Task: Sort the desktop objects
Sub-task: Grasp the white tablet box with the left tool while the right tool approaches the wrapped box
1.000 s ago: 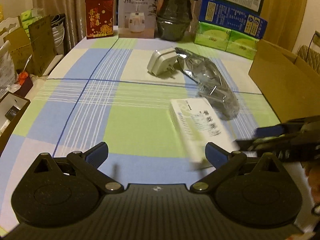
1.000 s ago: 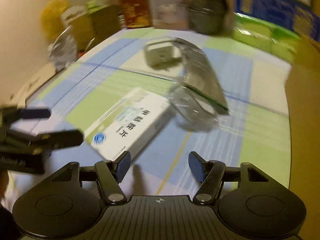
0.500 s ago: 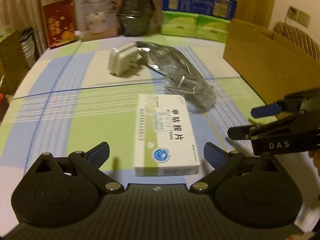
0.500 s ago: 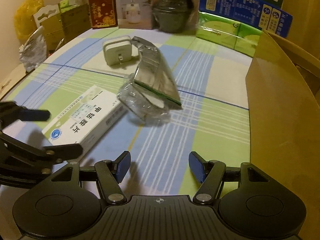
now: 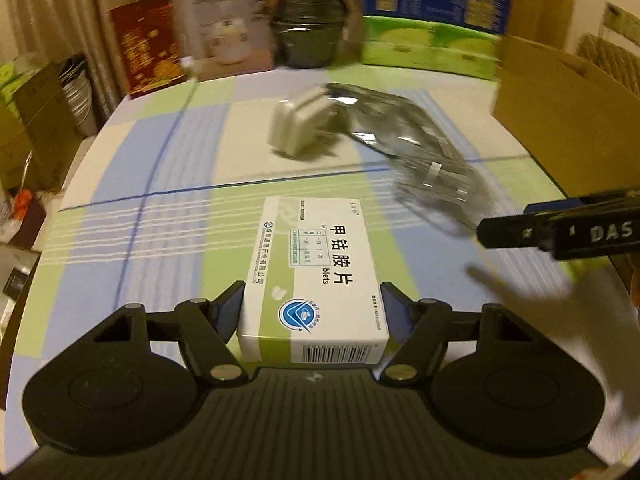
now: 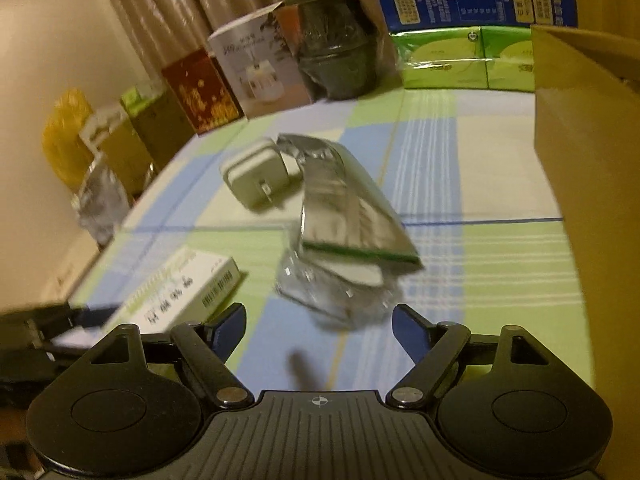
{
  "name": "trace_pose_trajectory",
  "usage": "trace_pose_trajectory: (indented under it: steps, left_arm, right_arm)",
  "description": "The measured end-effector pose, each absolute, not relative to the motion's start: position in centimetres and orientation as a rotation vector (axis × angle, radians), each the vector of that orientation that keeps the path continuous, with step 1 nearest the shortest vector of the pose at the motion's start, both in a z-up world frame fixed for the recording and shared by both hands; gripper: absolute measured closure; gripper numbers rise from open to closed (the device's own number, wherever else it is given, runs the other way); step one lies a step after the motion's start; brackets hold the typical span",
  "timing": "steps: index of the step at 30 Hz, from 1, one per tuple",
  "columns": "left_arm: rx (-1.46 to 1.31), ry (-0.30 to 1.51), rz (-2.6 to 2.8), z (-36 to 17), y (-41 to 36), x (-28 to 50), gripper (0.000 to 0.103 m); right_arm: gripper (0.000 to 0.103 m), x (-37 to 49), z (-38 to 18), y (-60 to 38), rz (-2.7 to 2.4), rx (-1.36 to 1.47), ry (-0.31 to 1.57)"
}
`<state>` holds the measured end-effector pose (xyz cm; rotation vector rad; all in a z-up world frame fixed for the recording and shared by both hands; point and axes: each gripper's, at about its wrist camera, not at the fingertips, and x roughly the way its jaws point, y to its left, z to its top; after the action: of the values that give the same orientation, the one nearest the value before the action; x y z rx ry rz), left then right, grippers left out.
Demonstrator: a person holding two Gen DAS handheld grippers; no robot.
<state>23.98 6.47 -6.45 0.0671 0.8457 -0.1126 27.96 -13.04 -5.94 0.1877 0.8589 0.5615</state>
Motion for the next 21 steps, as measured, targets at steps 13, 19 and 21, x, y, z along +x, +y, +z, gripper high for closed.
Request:
trace_pose_trajectory:
  steps: [13,19,21]
  left_arm:
    - [0.011,0.853,-0.075,-7.2,7.5,25.2,0.024]
    - [0.026,0.874,-0.074,-7.9,7.1,25.3,0.024]
    - [0.026,0.877,-0.077,-8.1,7.1,25.2,0.025]
  right_arm:
    - [0.036,30.5,-7.5,-13.0,0.510,0.276,0.878]
    - [0.047,28.6,-6.9,-12.5,0.507,0.181,0.876]
    - [0.047,27.6,-6.7,-12.4,0.500,0.130,0.872]
